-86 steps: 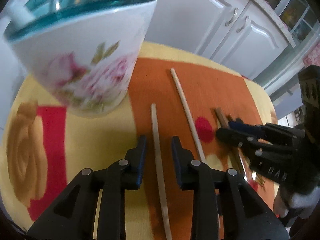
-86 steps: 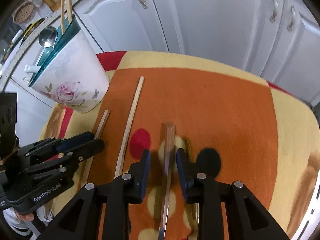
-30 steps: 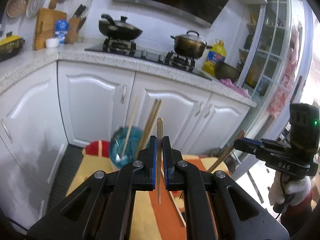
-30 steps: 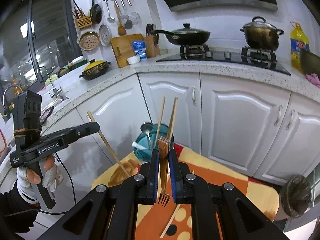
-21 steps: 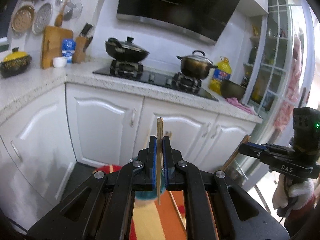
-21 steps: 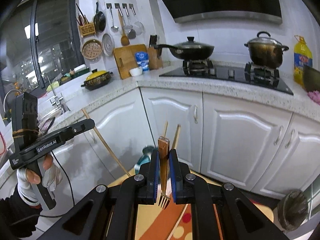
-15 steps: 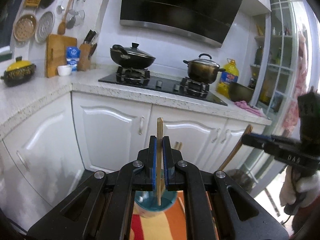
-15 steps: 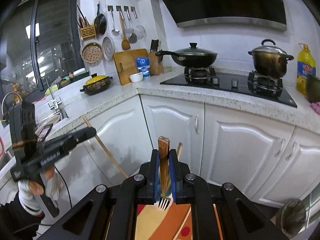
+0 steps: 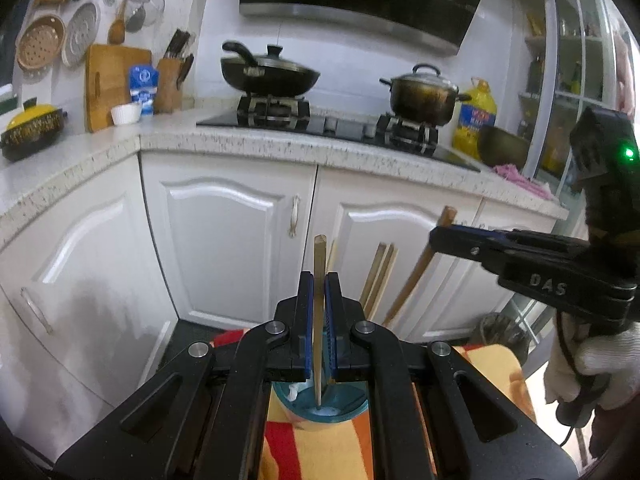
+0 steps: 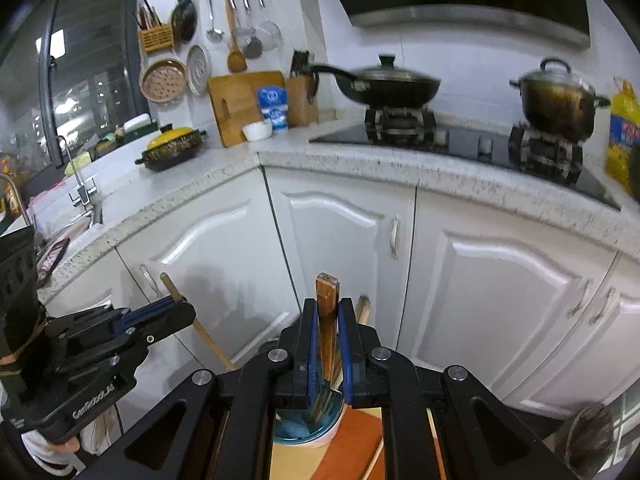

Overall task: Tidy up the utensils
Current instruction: 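Lower chopstick and fork into the cup and open both grippers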

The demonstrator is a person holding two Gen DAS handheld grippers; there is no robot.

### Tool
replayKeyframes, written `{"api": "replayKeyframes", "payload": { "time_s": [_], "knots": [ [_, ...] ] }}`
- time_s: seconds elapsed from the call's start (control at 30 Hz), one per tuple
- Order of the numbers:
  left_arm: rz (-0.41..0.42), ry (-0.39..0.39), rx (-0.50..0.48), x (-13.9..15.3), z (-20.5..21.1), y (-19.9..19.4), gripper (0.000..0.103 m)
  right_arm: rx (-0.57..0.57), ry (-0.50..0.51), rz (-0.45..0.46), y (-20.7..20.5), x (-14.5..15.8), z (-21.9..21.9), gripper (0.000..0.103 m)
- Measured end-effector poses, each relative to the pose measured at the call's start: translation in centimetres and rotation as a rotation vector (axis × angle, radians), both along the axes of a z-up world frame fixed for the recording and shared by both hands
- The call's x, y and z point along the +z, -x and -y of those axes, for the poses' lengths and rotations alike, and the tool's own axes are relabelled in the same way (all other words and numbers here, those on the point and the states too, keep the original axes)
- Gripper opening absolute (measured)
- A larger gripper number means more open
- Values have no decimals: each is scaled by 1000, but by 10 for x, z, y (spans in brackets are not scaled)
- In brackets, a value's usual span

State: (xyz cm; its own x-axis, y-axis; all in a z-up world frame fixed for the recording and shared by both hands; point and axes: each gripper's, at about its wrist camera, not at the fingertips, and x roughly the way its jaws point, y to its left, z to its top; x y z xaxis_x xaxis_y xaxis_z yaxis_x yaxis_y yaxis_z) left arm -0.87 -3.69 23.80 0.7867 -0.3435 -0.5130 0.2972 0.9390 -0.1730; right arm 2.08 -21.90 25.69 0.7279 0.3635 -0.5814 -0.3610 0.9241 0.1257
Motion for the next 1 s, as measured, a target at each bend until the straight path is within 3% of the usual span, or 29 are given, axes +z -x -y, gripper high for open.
{"api": "replayKeyframes", "payload": {
  "time_s": [0.4, 0.6, 0.63, 0.7, 0.77, 0.83, 1.0],
  "knots": [
    [-97, -7, -16, -38, 13, -9, 4, 1, -44, -172, -24, -62, 4, 9],
    [-126, -2, -3, -46, 11, -12, 4, -20, -90, -226, -26, -77, 14, 9],
    [-131, -1, -1, -46, 10, -12, 4, -22, -99, -229, -25, -76, 16, 10],
    [-142, 4, 2, -48, 10, -13, 4, -28, -108, -232, -21, -76, 20, 31],
    [-154, 10, 2, -50, 9, -13, 4, -26, -108, -229, -18, -74, 21, 33],
    [-163, 14, 5, -51, 9, -12, 7, -24, -100, -232, -13, -75, 21, 33],
    [-173, 23, 11, -51, 7, -6, 26, -31, -97, -249, -4, -79, 23, 33]
  ]
}}
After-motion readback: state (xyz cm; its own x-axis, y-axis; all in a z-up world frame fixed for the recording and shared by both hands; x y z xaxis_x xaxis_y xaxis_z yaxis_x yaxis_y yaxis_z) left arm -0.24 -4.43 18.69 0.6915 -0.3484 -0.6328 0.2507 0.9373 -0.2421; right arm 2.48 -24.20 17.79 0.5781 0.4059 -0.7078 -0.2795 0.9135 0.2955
